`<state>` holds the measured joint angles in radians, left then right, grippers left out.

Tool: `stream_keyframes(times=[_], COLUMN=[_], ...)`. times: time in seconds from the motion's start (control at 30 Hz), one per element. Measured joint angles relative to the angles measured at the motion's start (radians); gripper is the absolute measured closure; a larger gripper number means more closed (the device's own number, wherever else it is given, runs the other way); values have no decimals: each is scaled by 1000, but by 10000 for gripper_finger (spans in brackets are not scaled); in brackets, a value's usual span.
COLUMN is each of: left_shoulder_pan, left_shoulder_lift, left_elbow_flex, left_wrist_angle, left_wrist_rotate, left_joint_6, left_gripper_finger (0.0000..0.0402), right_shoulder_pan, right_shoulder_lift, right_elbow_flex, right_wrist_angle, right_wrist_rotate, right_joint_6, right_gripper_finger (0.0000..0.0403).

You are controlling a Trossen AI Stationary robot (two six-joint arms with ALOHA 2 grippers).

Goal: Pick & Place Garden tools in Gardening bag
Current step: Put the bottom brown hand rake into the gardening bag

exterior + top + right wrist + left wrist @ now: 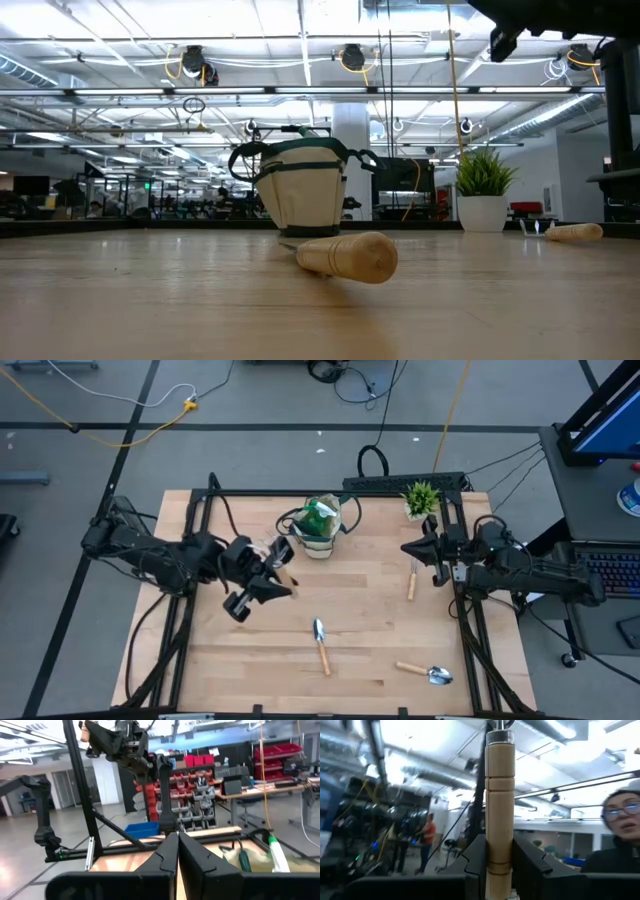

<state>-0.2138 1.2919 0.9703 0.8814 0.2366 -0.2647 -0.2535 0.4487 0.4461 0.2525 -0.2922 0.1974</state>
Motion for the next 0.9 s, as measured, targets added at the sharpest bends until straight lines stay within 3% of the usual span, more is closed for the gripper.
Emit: stream_keyframes(times=[0.33,0.4,0.7,0.8,0.9], left_shoulder_pan=[1,2,2,2,2], left_shoulder_lift=[1,0,0,1,0], left_elbow_flex=[0,0,0,0,0], left_wrist_angle=[-5,-48,-461,-514,-509], left_wrist_rotate=[4,-35,-555,-694,-768], left_joint_6=[10,24,137,213,331], left_gripper_finger=[336,336,336,336,336], right_shoulder_pan=[0,0,0,0,0], right_shoulder_lift=[39,47,74,77,78], right_elbow_flex=[0,0,0,0,0], right_wrist_angle=[39,39,39,39,39], right_wrist_rotate=[0,0,1,1,1], right_joint_6=[0,0,0,0,0], right_gripper_finger=[398,399,399,399,399])
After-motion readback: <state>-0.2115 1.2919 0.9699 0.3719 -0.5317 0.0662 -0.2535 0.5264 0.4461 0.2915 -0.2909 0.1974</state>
